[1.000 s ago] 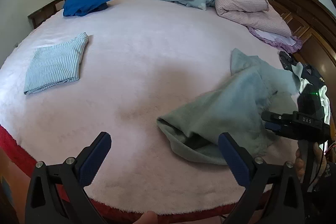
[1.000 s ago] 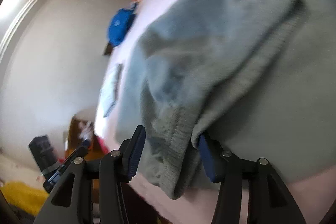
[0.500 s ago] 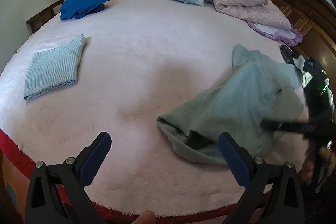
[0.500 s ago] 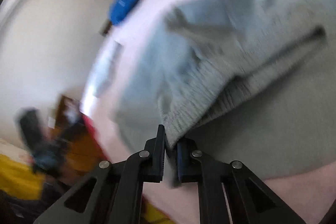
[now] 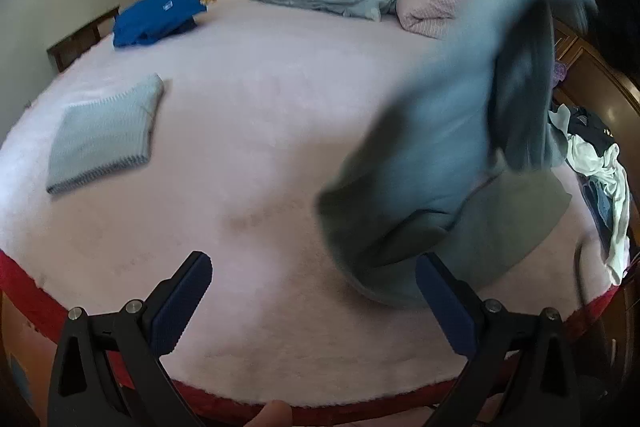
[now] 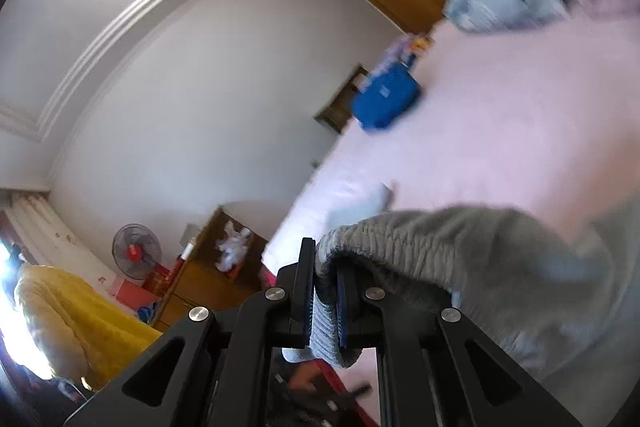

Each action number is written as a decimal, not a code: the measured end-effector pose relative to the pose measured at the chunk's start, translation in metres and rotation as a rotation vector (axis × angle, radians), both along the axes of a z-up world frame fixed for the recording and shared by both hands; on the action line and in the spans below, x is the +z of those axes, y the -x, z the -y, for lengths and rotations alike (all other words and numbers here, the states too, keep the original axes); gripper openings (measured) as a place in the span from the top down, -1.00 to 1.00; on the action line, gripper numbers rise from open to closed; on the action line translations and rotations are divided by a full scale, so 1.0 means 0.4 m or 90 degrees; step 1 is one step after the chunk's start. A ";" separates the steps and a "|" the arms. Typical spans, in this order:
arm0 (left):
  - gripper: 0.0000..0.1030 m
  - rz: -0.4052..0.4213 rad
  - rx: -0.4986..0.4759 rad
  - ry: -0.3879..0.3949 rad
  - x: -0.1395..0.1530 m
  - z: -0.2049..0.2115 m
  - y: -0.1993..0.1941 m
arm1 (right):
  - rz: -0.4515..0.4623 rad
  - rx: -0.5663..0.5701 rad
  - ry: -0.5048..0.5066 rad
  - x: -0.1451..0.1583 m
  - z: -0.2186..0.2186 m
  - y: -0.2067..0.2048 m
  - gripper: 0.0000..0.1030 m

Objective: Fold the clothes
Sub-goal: 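Lift the sweatpants with the right gripper and shake them out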

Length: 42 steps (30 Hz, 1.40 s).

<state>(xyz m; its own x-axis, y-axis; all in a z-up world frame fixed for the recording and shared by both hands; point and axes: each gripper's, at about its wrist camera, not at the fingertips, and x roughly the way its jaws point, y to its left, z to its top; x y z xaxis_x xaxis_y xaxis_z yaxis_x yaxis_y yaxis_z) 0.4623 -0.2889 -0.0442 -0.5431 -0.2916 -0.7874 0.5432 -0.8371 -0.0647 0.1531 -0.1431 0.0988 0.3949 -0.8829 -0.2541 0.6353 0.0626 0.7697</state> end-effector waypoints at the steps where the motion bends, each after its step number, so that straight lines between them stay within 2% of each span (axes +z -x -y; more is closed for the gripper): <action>1: -0.99 -0.005 0.001 0.005 0.006 0.002 -0.007 | -0.005 0.005 0.012 0.034 0.016 -0.005 0.80; 7: -0.99 -0.041 0.063 0.003 0.040 0.062 -0.086 | -0.077 0.038 0.073 0.223 0.203 -0.184 0.80; 13: -0.99 -0.079 0.140 0.006 0.075 0.131 -0.166 | -0.132 0.091 0.158 0.452 0.285 -0.306 0.80; 18: -0.99 -0.126 0.204 0.033 0.146 0.192 -0.240 | -0.112 0.075 0.264 0.634 0.239 -0.312 0.80; 22: -0.99 -0.169 0.256 0.057 0.211 0.248 -0.299 | -0.108 0.037 0.331 0.781 0.148 -0.278 0.80; 26: -0.99 -0.190 0.275 0.074 0.255 0.273 -0.328 | -0.151 -0.055 0.379 0.882 -0.001 -0.232 0.81; 28: -0.99 -0.190 0.278 0.086 0.270 0.278 -0.329 | -0.156 -0.111 0.392 0.892 -0.099 -0.182 0.81; 32: -0.99 -0.185 0.260 0.103 0.283 0.269 -0.304 | -0.172 -0.234 0.329 0.818 -0.282 -0.058 0.81; 35: -0.99 -0.175 0.239 0.103 0.278 0.250 -0.270 | -0.224 -0.354 0.196 0.688 -0.426 0.026 0.81; 37: -0.99 -0.167 0.224 0.098 0.272 0.234 -0.247 | -0.242 -0.416 0.105 0.567 -0.514 0.065 0.80; 38: -0.99 -0.159 0.215 0.095 0.267 0.225 -0.228 | -0.250 -0.445 0.039 0.486 -0.562 0.087 0.81; 40: -0.99 -0.144 0.197 0.093 0.257 0.209 -0.191 | -0.244 -0.480 -0.055 0.342 -0.639 0.119 0.81; 41: -0.99 -0.136 0.187 0.092 0.252 0.201 -0.172 | -0.223 -0.491 -0.111 0.244 -0.687 0.139 0.81; 42: -0.99 -0.126 0.176 0.091 0.246 0.192 -0.151 | -0.206 -0.499 -0.146 0.179 -0.720 0.156 0.81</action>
<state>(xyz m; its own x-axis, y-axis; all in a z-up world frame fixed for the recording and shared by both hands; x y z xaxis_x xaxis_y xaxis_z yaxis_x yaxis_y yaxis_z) 0.5228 -0.3656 0.0544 -0.5665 -0.5479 -0.6155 0.7384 -0.6691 -0.0841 0.0908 0.1448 0.1706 -0.4258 -0.7834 -0.4528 0.6201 -0.6171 0.4844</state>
